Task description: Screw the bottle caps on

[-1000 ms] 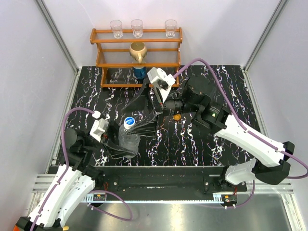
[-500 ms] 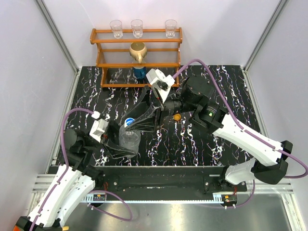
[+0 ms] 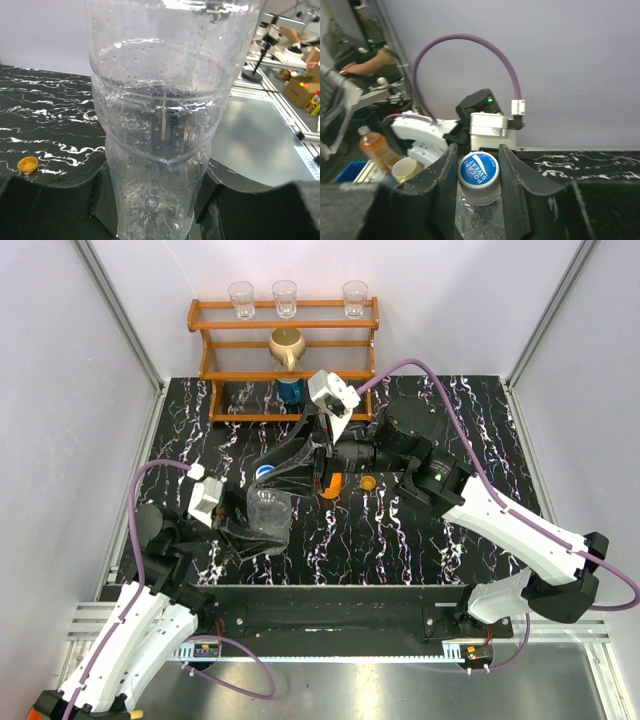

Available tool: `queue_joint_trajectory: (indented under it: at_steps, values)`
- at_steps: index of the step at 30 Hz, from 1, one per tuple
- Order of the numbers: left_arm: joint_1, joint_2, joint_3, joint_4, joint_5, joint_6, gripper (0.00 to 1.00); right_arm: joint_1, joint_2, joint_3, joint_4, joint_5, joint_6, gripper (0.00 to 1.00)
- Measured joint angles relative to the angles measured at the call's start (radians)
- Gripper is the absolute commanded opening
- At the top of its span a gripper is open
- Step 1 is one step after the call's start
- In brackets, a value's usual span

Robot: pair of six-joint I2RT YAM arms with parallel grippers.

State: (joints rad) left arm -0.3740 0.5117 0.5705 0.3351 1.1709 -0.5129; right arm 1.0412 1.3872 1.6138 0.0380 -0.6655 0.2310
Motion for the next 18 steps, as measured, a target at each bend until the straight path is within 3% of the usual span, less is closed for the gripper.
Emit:
queue_joint_trajectory:
  at_steps: [6, 8, 11, 12, 13, 18]
  values:
    - [0.006, 0.000, 0.019, -0.148, -0.155, 0.098, 0.39, 0.000, 0.005, 0.018, -0.081, 0.230, -0.033, 0.00]
    - [0.007, 0.000, 0.031, -0.209, -0.224, 0.142, 0.38, 0.002, 0.017, 0.035, -0.113, 0.309, -0.034, 0.20]
    - [0.008, -0.002, 0.039, -0.275, -0.313, 0.190, 0.38, 0.011, 0.037, 0.056, -0.147, 0.417, -0.035, 0.33]
    - [0.008, -0.002, 0.039, -0.289, -0.329, 0.200, 0.38, 0.014, 0.041, 0.058, -0.156, 0.446, -0.037, 0.42]
    - [0.009, -0.002, 0.039, -0.304, -0.347, 0.211, 0.38, 0.016, 0.044, 0.059, -0.162, 0.471, -0.037, 0.59]
    - [0.021, -0.009, 0.039, -0.326, -0.422, 0.233, 0.38, 0.026, 0.037, 0.040, -0.179, 0.544, -0.039, 0.74]
